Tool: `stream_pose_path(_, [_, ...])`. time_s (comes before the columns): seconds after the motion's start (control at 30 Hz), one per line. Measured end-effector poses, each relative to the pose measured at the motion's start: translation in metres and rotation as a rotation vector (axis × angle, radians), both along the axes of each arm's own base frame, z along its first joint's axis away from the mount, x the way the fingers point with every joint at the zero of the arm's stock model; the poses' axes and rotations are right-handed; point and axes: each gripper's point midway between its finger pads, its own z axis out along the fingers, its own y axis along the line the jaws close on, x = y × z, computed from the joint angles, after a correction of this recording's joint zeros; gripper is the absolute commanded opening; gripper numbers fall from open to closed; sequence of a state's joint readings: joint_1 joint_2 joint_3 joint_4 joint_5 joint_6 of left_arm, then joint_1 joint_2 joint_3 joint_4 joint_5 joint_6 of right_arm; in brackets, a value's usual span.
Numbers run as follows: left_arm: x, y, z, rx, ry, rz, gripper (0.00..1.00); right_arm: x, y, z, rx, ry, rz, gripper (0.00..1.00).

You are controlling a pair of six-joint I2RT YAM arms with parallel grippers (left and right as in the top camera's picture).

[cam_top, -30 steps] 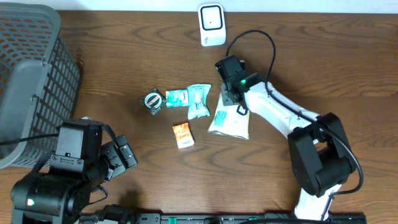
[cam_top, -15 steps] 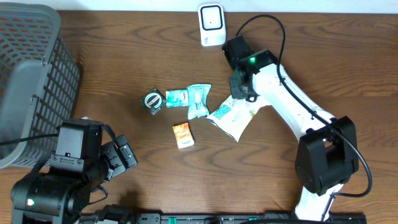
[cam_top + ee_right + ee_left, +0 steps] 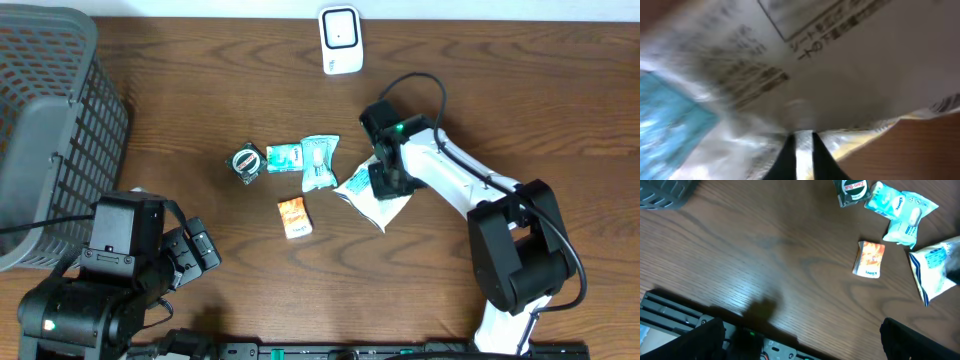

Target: Scan the item barcode

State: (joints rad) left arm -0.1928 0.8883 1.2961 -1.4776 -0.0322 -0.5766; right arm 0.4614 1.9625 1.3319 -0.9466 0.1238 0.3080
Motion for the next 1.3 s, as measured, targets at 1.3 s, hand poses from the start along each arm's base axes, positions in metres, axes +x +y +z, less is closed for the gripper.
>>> stream_pose_path(1.3, [0.000,0.000,0.000,0.000,0.000,0.000,0.98,0.059,-0.049,0.009,-0.073,-0.192,-0.132,0.32])
